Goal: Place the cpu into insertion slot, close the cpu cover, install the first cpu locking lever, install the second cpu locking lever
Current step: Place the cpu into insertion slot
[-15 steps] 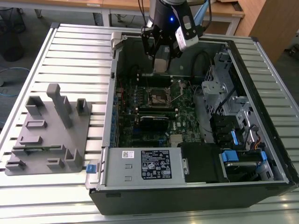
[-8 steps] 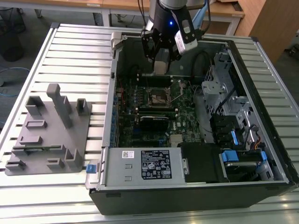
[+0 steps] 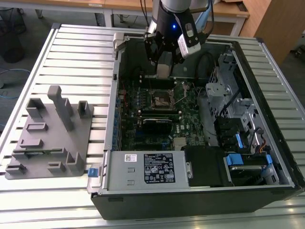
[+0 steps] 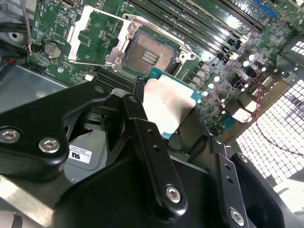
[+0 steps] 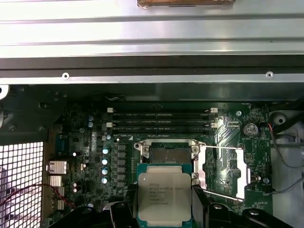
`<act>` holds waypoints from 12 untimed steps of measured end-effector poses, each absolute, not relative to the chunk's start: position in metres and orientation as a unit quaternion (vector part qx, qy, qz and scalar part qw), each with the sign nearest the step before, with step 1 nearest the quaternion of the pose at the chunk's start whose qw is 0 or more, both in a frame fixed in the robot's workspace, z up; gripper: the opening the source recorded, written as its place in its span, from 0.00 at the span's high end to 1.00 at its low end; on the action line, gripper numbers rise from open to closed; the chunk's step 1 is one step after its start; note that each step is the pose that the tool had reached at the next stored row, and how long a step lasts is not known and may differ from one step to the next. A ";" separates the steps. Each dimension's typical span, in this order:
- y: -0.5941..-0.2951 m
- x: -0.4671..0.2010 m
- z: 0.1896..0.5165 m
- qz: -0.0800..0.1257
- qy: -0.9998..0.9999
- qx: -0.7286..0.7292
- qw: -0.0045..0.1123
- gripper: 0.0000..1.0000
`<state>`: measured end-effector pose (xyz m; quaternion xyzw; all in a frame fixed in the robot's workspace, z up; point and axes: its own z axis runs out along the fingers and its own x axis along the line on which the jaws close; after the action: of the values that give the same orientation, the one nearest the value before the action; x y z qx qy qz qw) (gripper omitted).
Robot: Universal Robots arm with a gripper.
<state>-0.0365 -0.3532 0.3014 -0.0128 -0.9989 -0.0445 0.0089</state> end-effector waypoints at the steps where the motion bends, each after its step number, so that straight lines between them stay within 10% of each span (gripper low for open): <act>1: -0.353 -0.036 0.301 -0.044 -0.999 -0.013 0.009 0.46; 12: -0.353 -0.036 0.299 -0.044 -0.999 -0.013 0.009 0.46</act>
<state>-0.0365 -0.3532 0.2986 -0.0128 -0.9989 -0.0445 0.0089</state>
